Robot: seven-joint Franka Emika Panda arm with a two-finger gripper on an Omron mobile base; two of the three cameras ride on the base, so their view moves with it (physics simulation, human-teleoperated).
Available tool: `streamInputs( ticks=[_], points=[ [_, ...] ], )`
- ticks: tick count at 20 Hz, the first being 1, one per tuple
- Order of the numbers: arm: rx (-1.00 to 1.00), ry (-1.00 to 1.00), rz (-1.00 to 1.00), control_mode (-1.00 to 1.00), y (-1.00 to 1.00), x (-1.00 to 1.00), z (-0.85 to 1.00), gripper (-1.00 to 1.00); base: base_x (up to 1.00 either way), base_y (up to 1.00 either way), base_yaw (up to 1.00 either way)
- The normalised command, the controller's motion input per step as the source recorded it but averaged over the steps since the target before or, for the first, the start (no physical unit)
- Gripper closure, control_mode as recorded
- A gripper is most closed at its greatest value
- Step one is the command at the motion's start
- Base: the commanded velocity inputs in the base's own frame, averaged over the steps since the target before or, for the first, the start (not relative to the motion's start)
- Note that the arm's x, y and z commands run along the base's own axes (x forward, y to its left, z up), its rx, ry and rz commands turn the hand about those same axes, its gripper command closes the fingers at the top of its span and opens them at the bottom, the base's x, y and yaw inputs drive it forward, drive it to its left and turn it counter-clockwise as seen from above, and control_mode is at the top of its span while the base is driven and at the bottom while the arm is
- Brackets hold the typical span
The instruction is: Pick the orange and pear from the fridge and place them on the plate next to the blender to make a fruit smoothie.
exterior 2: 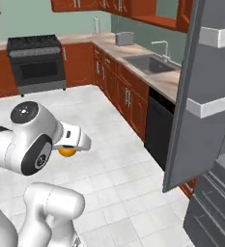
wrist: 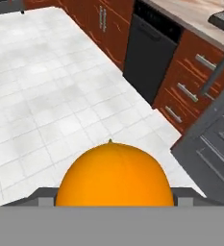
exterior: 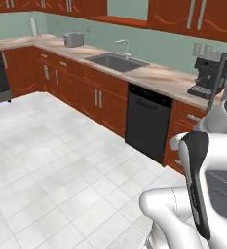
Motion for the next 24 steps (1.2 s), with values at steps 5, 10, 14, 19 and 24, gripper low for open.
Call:
streamInputs(
  ticks=[5,10,14,19,24],
  points=[
    [0.0,0.0,0.0,1.0,0.0,0.0,0.0,1.0,0.62,-0.07,0.85],
    [0.0,0.0,0.0,1.0,0.0,0.0,0.0,1.0,0.6,0.0,0.73],
    [0.0,0.0,0.0,1.0,0.0,0.0,0.0,1.0,0.34,-0.04,0.73],
    [0.0,0.0,0.0,1.0,0.0,0.0,0.0,1.0,0.03,-0.06,0.84],
    [0.0,0.0,0.0,1.0,0.0,0.0,0.0,1.0,0.0,-0.17,0.85]
  ],
)
